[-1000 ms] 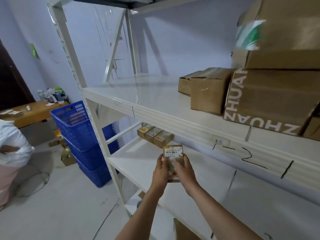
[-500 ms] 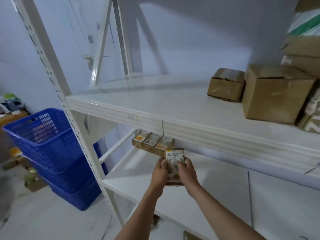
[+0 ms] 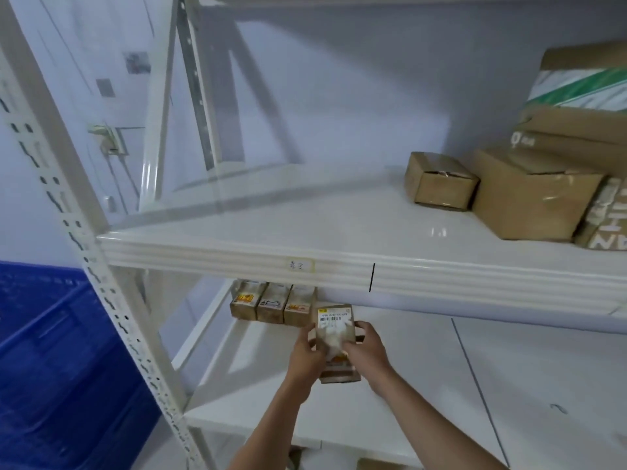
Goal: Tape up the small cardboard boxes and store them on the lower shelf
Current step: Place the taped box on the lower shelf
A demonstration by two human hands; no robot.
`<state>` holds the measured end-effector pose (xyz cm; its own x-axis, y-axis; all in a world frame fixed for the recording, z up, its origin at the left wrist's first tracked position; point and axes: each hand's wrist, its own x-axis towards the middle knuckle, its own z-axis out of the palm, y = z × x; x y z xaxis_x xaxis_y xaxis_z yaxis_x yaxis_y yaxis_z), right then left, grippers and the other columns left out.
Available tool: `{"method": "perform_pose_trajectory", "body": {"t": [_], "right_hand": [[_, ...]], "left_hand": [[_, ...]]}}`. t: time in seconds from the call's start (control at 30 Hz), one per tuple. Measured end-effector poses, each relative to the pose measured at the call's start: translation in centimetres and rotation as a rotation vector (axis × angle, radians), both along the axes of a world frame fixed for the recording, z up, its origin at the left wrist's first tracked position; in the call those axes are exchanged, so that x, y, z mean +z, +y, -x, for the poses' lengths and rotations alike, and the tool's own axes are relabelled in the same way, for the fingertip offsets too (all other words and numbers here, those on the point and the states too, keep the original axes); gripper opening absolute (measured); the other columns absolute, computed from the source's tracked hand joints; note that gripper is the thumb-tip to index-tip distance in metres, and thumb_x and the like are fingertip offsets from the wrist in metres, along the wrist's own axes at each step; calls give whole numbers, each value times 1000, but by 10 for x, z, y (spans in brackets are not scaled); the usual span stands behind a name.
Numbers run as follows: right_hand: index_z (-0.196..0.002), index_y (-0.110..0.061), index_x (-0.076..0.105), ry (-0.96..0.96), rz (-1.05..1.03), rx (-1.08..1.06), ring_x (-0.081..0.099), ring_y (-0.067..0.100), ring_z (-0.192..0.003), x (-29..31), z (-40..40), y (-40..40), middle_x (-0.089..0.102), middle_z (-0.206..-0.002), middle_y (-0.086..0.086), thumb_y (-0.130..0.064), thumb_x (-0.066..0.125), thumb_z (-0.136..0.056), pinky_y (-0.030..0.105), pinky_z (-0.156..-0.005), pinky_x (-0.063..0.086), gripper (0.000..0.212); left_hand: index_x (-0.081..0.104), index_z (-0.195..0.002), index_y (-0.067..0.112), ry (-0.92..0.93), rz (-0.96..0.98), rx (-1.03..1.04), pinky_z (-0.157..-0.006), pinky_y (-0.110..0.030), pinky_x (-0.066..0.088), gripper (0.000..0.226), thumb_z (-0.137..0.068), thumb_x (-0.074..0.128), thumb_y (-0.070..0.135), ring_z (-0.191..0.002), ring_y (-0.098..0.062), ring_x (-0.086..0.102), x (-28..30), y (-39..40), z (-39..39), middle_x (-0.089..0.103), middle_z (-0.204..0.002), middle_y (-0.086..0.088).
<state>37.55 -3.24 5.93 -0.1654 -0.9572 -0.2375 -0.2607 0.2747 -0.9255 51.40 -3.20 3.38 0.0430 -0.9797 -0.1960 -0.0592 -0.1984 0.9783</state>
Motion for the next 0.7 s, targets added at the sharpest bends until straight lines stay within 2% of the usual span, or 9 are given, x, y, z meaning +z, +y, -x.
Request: {"method": "perform_pose_trajectory", "body": {"t": [0.13,0.2,0.27,0.33,0.4,0.47,0.57,0.7], "right_hand": [[-120,-34,52,-76,6,-28,69,16,-97,-1,13,-9,64,-119,-1,-18,73,-88,31,-75,58,42],[-127,-32,52,-145,-1,-19,68,18,-102,-3,17,-10,61,-123,-1,-24,78,-87,30,-78,56,49],[-128,-24,55,-249,-41,-15,71,20,-102,-5,17,-11,66,-121,1,-25,82,-84,33,-83,58,52],[-121,-14,65,-348,-77,-9,75,23,-94,-9,13,-10,76,-108,4,-22,83,-82,39,-85,61,44],[-115,-15,70,-376,-79,-17,76,25,-90,-10,5,-10,79,-98,4,-22,82,-82,45,-88,61,36],[-114,-22,65,-367,-86,-38,76,25,-91,-10,-3,-10,78,-100,5,-29,78,-87,44,-84,62,31],[-117,-27,56,-271,-112,-9,74,21,-95,-7,-15,-10,74,-108,3,-43,70,-93,35,-74,62,32],[-121,-30,51,-209,-172,28,72,18,-98,-3,-29,-10,70,-114,2,-51,66,-93,34,-74,61,38]], "left_hand": [[48,-137,25,77,-39,-2,-86,-47,61,40,-99,60,19,-100,-26,72,3,-7,2,69,-117,-11],[45,-133,29,133,-70,-4,-78,-41,62,43,-96,67,28,-99,-25,73,9,-5,0,70,-115,-9],[42,-129,30,184,-110,13,-67,-32,60,49,-91,73,39,-99,-23,73,14,-4,-1,68,-118,-7],[41,-129,27,229,-150,11,-64,-30,59,54,-89,75,39,-97,-23,73,17,-2,-2,68,-117,-9],[41,-130,24,281,-176,1,-67,-36,61,57,-87,78,35,-96,-26,74,17,-3,-3,68,-117,-11],[42,-130,25,339,-187,-22,-72,-42,62,58,-86,79,30,-96,-29,75,16,-5,-8,68,-119,-12],[40,-131,28,378,-190,-54,-72,-44,62,60,-86,80,26,-94,-31,75,14,-10,-21,68,-120,-13],[47,-133,19,325,-173,-78,-79,-49,62,63,-82,83,21,-94,-32,75,8,-20,-39,70,-118,-13]]}}
